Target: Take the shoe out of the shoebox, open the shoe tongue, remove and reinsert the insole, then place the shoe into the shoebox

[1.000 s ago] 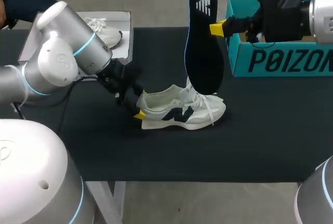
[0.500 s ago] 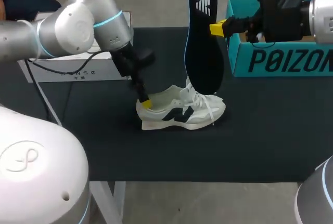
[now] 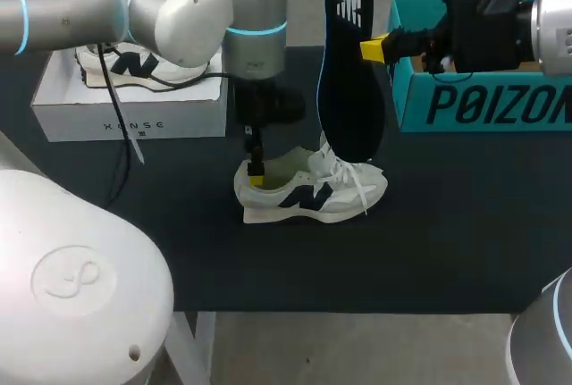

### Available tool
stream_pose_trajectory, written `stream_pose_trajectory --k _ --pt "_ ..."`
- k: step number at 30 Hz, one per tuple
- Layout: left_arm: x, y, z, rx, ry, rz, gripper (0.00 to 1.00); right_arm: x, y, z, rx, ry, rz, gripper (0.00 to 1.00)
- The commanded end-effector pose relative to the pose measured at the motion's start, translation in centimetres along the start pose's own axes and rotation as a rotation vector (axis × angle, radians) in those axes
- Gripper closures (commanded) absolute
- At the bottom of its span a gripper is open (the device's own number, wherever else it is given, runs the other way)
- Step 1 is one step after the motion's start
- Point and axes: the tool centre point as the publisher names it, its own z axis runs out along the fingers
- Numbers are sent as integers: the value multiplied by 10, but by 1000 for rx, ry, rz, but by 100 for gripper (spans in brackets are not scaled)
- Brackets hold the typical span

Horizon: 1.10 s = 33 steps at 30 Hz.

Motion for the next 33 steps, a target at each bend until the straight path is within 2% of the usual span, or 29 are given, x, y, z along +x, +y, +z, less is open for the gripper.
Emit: stream_pose_trajectory --k 1,7,15,33 --pt "8 5 -6 -25 -54 -35 0 -1 0 3 1 -1 1 100" --pt "11 8 -7 0 -95 -33 0 -1 0 3 1 -1 1 100" --pt "19 10 -10 -29 -167 22 0 -1 0 3 1 -1 1 100" --pt "16 11 -2 8 -156 44 0 -1 0 3 1 -1 1 100"
